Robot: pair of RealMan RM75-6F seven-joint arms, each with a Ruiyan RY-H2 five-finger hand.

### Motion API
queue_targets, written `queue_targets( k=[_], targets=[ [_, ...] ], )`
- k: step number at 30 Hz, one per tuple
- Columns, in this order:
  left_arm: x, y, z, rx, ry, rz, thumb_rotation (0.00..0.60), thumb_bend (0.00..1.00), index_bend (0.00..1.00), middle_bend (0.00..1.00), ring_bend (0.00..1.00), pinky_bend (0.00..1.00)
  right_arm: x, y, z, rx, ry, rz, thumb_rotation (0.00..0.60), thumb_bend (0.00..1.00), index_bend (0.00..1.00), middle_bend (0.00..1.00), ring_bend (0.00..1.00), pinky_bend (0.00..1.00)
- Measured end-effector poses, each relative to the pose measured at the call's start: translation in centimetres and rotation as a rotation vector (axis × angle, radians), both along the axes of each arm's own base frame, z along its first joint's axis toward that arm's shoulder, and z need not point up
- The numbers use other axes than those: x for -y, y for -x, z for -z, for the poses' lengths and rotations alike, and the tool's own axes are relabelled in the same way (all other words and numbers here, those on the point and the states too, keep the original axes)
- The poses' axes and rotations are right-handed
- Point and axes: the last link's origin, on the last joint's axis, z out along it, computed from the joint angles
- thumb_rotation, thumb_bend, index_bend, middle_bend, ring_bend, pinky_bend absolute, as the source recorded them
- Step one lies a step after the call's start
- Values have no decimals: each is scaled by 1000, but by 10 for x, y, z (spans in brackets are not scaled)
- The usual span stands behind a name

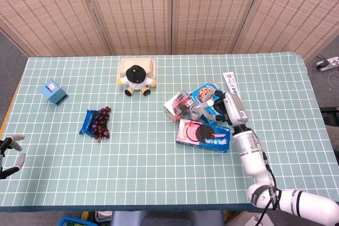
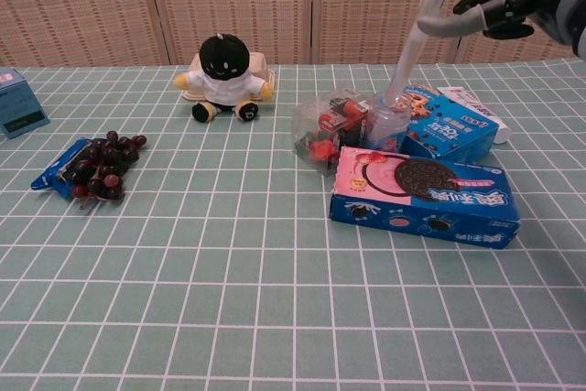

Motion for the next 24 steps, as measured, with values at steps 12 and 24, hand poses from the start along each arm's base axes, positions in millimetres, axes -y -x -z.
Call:
queue_targets(
  k=[12,24],
  targets=[
    [1,1,-2,8,-4,0,600,383,395,510,424,528,10,13,23,-3,-43,28,600,520,718,1000,1000,1000],
    [1,1,-4,13,-6,2,600,383,395,510,424,528,18,25,46,-13,-90,59,600,513,714,1000,1000,1000]
  ],
)
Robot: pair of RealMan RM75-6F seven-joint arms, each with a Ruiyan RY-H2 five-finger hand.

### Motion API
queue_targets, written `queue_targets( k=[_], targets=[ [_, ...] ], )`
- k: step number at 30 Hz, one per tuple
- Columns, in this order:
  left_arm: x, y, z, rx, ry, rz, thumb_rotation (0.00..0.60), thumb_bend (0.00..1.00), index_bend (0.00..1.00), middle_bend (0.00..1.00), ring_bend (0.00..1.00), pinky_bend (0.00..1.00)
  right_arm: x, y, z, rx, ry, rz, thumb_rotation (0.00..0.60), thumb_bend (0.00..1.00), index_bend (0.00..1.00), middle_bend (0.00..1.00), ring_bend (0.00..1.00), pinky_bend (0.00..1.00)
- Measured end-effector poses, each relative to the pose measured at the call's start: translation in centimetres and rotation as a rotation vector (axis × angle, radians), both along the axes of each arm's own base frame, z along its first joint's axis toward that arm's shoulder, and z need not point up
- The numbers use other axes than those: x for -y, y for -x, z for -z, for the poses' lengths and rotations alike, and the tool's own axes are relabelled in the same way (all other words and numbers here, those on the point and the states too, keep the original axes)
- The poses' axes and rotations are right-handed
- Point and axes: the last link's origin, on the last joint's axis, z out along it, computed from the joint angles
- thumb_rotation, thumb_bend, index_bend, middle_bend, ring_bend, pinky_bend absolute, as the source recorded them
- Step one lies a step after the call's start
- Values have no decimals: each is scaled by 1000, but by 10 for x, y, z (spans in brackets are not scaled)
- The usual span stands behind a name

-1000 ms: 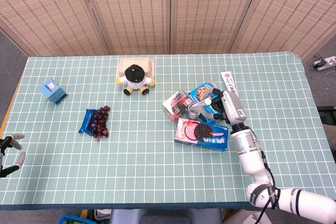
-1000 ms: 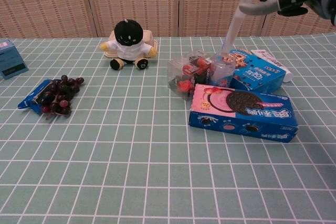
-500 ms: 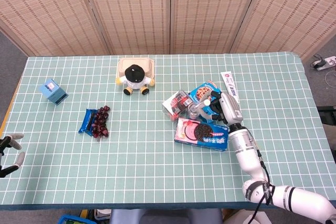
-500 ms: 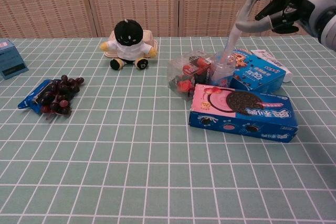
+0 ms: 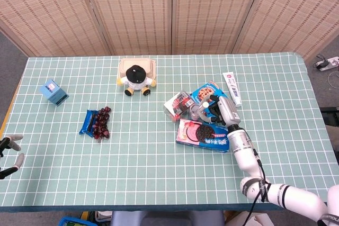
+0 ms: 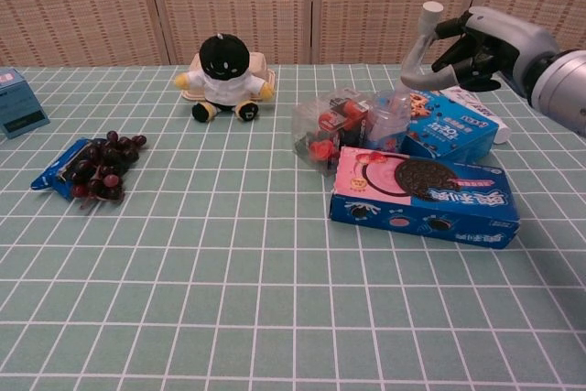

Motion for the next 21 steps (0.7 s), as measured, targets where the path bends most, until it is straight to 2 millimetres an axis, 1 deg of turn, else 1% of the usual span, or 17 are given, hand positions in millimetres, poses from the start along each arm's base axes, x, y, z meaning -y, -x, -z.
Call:
queue_targets(
  k=[3,7,9,17,21],
  targets=[
    [0,0,0,1,-1,1,600,383,396,510,424,528,1,2,4,-4,-15,5,600,504,661,1000,1000,1000],
    [0,0,0,2,-1,1,600,383,396,510,424,528,2,3,8,-10,-28,6,600,460,524,1000,1000,1000],
    [0,0,-1,1,-1,1,600,383,396,510,424,528,3,3,8,-15,-33,8,600,436,476,1000,1000,1000],
    [0,0,0,-1,3,0,600,383,395,510,424,528,2,6,7,-34,-44,15,600,327,369,1000,1000,1000],
    [0,0,0,-1,4,0,600,383,395,510,424,528,1,6,5,-38,-44,14,600,269,336,1000,1000,1000]
  ],
)
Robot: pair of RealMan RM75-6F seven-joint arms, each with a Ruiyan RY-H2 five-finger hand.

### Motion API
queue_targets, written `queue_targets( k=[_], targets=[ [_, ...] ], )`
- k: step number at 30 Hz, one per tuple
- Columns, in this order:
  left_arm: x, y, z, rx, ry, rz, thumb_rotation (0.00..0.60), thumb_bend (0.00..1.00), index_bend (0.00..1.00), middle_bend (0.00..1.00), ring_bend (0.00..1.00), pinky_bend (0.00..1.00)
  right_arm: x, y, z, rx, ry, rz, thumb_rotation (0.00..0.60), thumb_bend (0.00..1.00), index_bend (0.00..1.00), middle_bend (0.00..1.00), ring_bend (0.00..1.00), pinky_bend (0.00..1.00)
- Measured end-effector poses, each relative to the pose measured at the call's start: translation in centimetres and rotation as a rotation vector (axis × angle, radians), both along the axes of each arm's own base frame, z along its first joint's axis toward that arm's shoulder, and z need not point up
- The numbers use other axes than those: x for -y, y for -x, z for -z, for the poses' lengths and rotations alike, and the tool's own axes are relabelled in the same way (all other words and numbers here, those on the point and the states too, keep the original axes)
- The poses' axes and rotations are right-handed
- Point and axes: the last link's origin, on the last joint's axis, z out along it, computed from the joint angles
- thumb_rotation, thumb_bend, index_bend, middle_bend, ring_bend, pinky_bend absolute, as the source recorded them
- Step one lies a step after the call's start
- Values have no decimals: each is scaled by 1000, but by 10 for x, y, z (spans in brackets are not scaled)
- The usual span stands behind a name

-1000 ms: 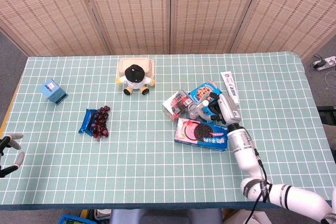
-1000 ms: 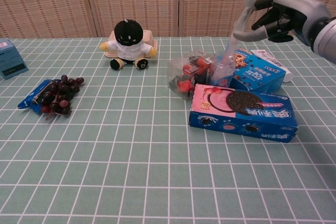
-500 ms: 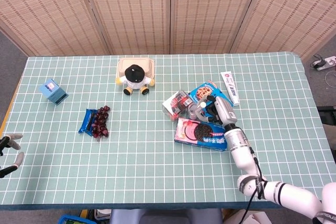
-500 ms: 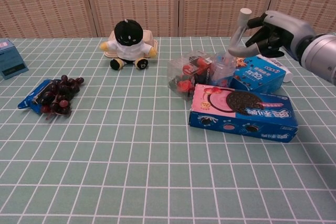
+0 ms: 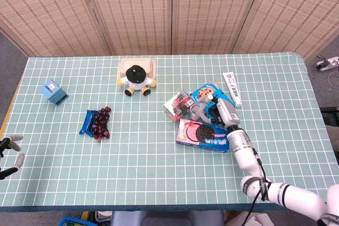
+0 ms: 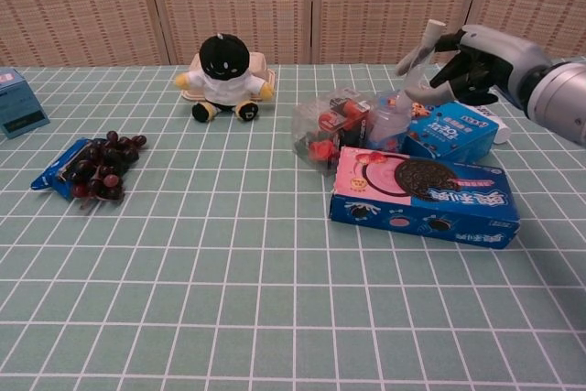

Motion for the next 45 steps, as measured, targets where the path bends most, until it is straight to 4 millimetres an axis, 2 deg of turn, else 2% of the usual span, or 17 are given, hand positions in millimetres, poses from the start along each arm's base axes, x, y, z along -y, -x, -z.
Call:
queue_targets(
  k=[7,16,25,28,30,34,36,41,45],
  targets=[
    [0,0,1,-4,4,-1,600,383,395,510,424,528,-5,-1,-10,-17,25,-25,600,165,268,1000,1000,1000],
    [-1,0,3,-17,13,-3,600,383,394,510,424,528,-23,-4,-42,-82,142,-90,600,156,245,1000,1000,1000],
    [-2,0,11,-37,39,-8,600,383,393,510,424,528,-56,8,-81,-296,297,-152,600,154,216,1000,1000,1000],
    [-3,-1,15,-46,51,-6,600,383,393,510,424,528,-71,16,-94,-397,330,-155,600,154,216,969,987,1000],
    [-4,-2,18,-51,60,-5,600,383,393,510,424,528,-84,24,-103,-471,351,-149,600,154,215,910,943,1000],
    [-5,-2,22,-61,73,-5,600,383,393,510,424,528,-110,44,-120,-573,373,-104,600,154,239,761,794,987],
    [-5,-2,23,-65,75,-5,600,382,394,510,424,528,-123,56,-127,-598,369,-73,600,155,242,700,724,924],
    [-5,-4,26,-72,75,-1,600,383,394,510,424,528,-148,81,-139,-623,368,-11,600,155,290,579,557,690],
    [-5,-5,28,-75,74,2,600,383,395,510,424,528,-165,101,-150,-656,412,35,600,157,302,549,521,631]
  ],
)
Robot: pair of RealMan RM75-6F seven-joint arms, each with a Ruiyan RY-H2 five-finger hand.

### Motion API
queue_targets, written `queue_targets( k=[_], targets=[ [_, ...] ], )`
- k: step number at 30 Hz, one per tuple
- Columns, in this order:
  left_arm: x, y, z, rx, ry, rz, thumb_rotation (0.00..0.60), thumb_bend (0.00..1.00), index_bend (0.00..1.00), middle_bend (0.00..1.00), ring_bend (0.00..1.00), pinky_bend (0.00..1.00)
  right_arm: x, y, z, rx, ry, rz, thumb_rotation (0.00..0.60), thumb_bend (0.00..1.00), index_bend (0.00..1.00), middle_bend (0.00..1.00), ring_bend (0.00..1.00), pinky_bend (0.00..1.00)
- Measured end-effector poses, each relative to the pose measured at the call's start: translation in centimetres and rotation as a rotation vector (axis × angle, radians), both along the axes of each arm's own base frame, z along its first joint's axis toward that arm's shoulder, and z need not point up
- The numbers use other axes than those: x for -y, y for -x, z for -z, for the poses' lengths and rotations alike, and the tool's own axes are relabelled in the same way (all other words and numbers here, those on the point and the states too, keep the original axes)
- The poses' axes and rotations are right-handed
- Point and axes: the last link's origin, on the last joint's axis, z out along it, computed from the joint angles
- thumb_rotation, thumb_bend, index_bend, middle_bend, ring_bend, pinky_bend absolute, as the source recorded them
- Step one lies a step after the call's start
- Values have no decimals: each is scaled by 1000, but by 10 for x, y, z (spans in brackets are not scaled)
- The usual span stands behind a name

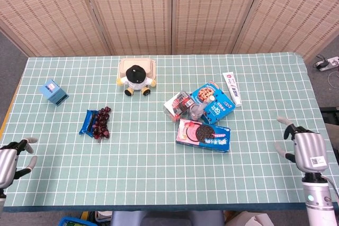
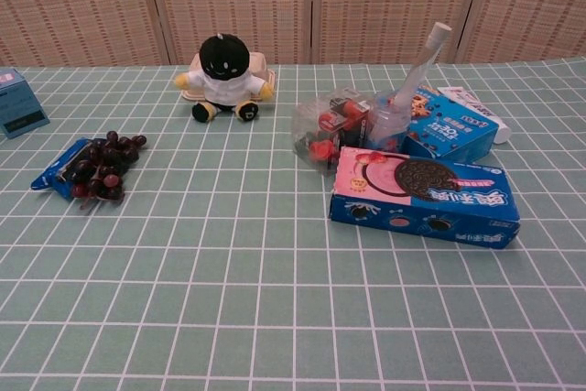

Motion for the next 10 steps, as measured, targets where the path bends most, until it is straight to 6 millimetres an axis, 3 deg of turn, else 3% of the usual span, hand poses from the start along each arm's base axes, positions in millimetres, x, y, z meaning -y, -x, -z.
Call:
queue_targets(
  k=[6,10],
  targets=[
    [-1,0,2,2,0,7,600,383,396,510,424,528,-21,26,-14,-6,112,25,600,171,348,545,518,619],
    [-4,1,6,-1,10,9,600,383,396,510,424,528,-25,30,-20,-13,137,33,600,183,364,541,514,616]
  ],
)
